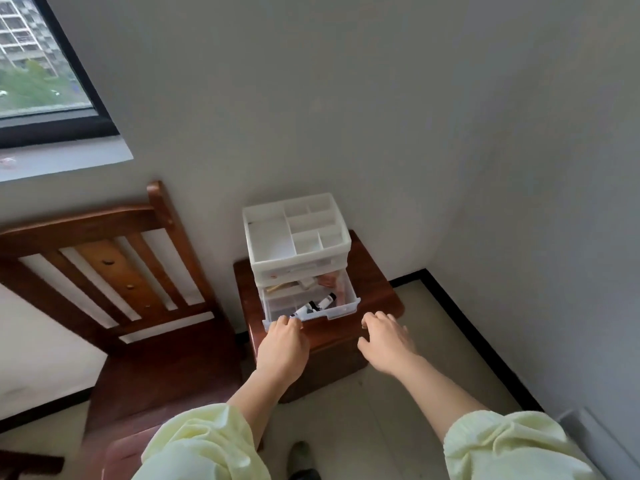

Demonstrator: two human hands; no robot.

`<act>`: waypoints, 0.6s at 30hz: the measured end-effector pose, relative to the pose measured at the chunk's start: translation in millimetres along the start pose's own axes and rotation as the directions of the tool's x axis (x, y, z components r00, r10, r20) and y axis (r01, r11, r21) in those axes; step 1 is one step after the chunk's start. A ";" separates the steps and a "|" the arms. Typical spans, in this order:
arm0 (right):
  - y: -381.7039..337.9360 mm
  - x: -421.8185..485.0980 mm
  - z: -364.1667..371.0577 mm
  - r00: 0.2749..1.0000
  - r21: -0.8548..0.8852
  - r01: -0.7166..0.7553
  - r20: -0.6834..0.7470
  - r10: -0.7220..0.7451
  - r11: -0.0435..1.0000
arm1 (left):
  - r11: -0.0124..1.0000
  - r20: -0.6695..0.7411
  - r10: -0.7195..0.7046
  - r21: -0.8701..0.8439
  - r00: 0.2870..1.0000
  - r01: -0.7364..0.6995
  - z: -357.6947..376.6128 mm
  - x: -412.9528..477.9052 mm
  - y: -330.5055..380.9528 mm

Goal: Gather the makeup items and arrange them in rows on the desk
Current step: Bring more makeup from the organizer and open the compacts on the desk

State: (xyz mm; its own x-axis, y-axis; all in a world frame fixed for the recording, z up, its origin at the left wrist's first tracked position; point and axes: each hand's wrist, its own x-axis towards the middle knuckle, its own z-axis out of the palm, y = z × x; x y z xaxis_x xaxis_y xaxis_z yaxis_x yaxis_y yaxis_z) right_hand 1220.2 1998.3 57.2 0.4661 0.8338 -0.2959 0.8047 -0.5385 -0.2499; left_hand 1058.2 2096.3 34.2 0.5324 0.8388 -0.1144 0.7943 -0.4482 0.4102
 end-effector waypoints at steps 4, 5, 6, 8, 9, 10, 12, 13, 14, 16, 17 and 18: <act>-8.9 54.4 8.7 0.998 0.077 -0.048 -0.025 0.050 0.996 | 0.998 0.043 -0.016 -0.053 0.999 0.018 6.5 61.7 -16.3; -9.5 66.6 10.4 0.998 0.086 -0.053 -0.032 0.056 0.995 | 0.998 0.066 -0.021 -0.058 0.998 0.025 9.3 73.8 -18.6; -9.5 80.8 12.4 0.998 0.091 -0.058 -0.032 0.062 0.994 | 0.998 0.097 -0.025 -0.059 0.995 0.030 13.4 87.1 -21.1; -9.8 104.4 13.6 0.997 0.093 -0.064 -0.029 0.067 0.994 | 0.997 0.159 -0.038 -0.063 0.987 0.049 19.9 109.5 -23.9; -10.2 115.4 13.9 0.998 0.093 -0.062 -0.026 0.064 0.994 | 0.996 0.189 -0.043 -0.065 0.981 0.057 23.3 119.8 -24.8; -11.3 122.9 14.0 0.998 0.091 -0.058 -0.025 0.061 0.994 | 0.996 0.215 -0.042 -0.066 0.976 0.058 25.2 126.6 -24.9; -15.8 139.6 15.6 0.999 0.091 -0.046 -0.001 0.046 0.995 | 0.996 0.257 -0.040 -0.072 0.966 0.061 31.2 141.1 -27.3; -19.2 148.0 16.9 0.999 0.088 -0.045 0.016 0.043 0.995 | 0.995 0.277 -0.044 -0.079 0.960 0.069 35.4 147.7 -29.3; -23.1 154.2 17.5 0.998 0.073 -0.050 0.036 0.047 0.996 | 0.994 0.301 -0.047 -0.080 0.952 0.075 37.8 152.4 -31.0; -31.5 166.2 20.6 0.993 0.014 -0.058 0.099 0.057 0.998 | 0.995 0.354 -0.058 -0.053 0.934 0.082 43.6 161.0 -35.2; -35.6 172.1 22.7 0.990 -0.034 -0.056 0.129 0.060 0.998 | 0.996 0.382 -0.064 -0.030 0.922 0.081 46.9 165.3 -36.7; -39.6 176.1 23.9 0.984 -0.093 -0.062 0.159 0.076 0.994 | 0.997 0.407 -0.067 -0.002 0.911 0.074 49.0 167.7 -37.7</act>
State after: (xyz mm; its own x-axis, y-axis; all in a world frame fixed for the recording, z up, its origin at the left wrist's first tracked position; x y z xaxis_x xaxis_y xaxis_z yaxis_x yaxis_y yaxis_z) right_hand 1261.6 2163.5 -7.1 0.4613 0.7605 -0.4570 0.8051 -0.5752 -0.1447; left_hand 1131.9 2238.7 -44.7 0.5513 0.6680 -0.4999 0.8308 -0.3841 0.4029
